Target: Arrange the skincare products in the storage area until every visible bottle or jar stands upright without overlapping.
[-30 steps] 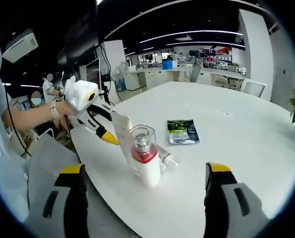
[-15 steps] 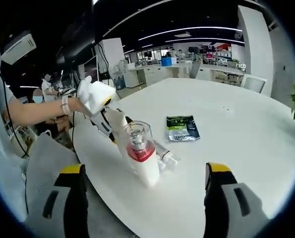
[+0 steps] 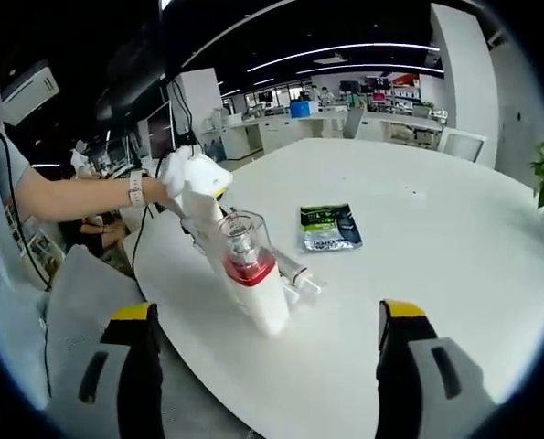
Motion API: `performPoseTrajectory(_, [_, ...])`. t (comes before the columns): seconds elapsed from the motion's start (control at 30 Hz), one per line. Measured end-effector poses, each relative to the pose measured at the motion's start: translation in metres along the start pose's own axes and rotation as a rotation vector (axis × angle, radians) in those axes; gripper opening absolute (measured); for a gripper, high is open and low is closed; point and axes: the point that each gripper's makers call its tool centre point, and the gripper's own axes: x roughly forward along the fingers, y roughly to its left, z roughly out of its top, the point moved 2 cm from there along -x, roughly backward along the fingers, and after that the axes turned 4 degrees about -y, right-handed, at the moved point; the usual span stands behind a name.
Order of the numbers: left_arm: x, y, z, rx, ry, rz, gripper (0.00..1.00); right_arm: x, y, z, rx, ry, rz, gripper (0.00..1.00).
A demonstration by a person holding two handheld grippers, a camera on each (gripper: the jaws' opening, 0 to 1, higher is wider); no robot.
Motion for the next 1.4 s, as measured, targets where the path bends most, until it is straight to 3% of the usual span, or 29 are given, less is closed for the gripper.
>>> performPoseTrajectory(0.33, [0.008,-0.002,-0.006,-0.029,0.017,-0.030,0.22,0.000,-0.001,-0.002,0.018,0.002,-0.004,0.98])
performPoseTrajectory(0.6, [0.010,-0.001,-0.005,-0.101,-0.019,-0.037,0.19,0.000,0.000,-0.002,0.022,0.001,-0.009,0.98])
performPoseTrajectory(0.93, [0.006,0.001,-0.007,-0.180,-0.033,0.002,0.17,-0.002,0.007,-0.005,0.029,0.005,0.000,0.97])
performPoseTrajectory(1.4, [-0.024,-0.006,-0.020,-0.336,-0.086,0.094,0.16,0.005,0.026,-0.009,0.063,-0.005,0.037,0.96])
